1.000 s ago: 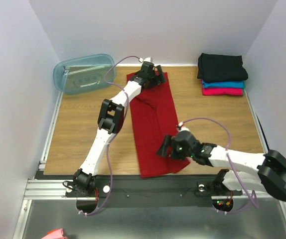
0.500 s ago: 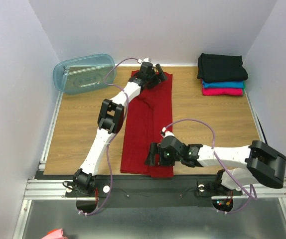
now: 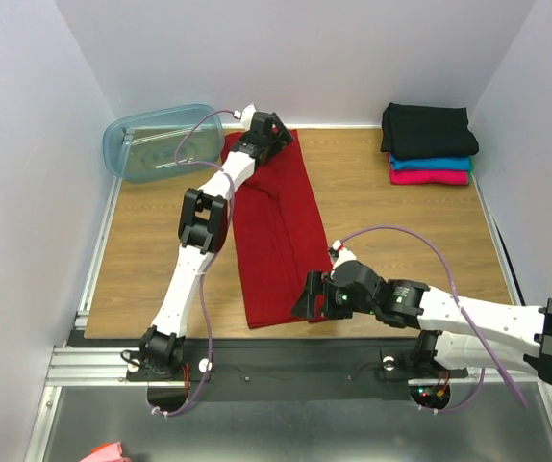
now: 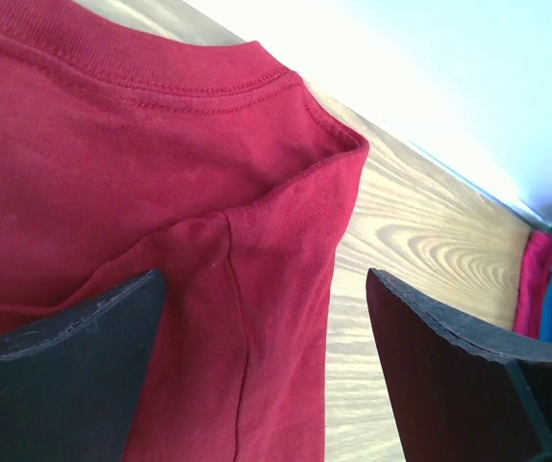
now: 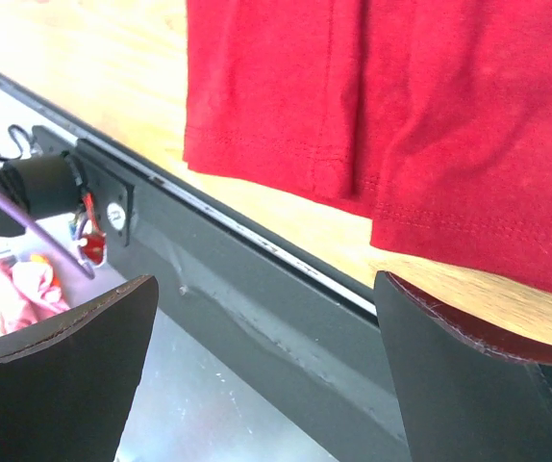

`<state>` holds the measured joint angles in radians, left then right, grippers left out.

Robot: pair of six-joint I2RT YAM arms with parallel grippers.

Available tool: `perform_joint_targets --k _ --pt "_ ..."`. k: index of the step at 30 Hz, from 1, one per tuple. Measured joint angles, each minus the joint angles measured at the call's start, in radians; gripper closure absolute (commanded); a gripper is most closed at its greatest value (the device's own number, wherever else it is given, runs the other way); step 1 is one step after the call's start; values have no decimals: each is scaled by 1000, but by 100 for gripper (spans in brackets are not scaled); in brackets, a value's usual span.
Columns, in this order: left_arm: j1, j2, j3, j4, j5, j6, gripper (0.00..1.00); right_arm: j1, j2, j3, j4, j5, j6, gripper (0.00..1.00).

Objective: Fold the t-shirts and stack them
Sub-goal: Fold the tshirt

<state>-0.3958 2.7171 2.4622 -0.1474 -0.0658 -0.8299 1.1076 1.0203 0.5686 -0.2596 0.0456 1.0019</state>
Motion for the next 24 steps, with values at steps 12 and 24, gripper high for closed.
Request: perform_joint_targets --k 12,24 --pt "-78 -459 -247 -120 81 195 2 0 21 106 -136 159 1 0" --pt "-326 -1641 -1456 26 -60 94 2 -52 -35 114 -304 370 -39 0"
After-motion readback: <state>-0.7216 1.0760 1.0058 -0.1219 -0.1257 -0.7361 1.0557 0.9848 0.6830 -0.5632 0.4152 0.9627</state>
